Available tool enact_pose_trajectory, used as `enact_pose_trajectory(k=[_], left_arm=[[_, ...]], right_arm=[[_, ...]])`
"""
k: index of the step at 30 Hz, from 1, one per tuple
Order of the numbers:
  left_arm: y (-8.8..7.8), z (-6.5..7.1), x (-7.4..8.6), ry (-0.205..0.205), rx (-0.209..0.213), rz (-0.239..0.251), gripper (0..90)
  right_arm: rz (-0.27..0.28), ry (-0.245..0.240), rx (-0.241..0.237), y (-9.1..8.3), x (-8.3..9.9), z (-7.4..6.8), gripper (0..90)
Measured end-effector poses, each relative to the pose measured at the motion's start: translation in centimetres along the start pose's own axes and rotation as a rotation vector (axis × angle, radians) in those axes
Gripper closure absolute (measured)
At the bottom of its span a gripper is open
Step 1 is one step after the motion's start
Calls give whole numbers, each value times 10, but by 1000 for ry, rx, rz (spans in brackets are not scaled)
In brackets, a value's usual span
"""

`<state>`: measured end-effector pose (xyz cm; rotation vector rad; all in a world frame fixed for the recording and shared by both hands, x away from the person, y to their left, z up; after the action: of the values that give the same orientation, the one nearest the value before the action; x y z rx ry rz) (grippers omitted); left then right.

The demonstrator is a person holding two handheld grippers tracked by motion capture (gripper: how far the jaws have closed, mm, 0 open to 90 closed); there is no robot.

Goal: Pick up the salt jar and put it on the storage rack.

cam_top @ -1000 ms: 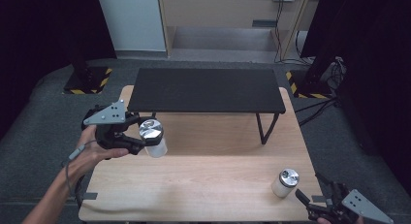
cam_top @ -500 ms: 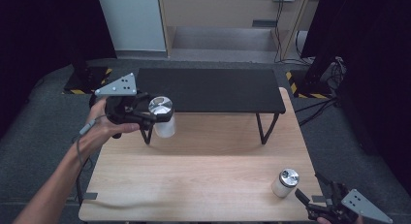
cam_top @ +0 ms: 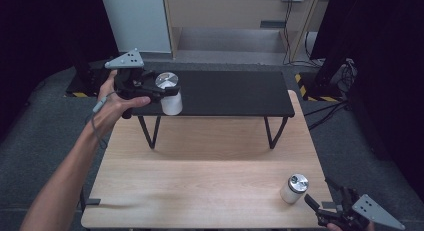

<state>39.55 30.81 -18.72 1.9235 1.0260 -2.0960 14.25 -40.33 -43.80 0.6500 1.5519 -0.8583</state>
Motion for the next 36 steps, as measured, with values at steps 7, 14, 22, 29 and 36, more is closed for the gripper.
enact_pose_trajectory(k=[7,14,22,29,36], left_arm=[[14,-13,-10,-39,-81,-2,337],[24,-25,-10,-73,-146,-4,338],[35,-35,3,-99,-135,-31,337],[45,-37,17,-113,-132,-46,338],[50,-40,29,-133,-115,-27,337]], right_arm=[[1,6,3,-1,1,1,65],[5,9,4,-2,1,2,65],[5,14,1,-2,1,3,65],[8,13,4,-3,1,2,64],[6,12,4,-3,1,2,64]])
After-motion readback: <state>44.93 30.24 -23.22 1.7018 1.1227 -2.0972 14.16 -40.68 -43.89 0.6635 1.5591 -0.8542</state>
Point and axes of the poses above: each handheld gripper's, and its own axes: y roughly forward along the jaws, x roughly out of its underside, z roughly to its right, the point moved 3 cm from there along y, roughly forward along the jaws, and after that the axes turned 4 degrees about -z, right-handed, at the moved point
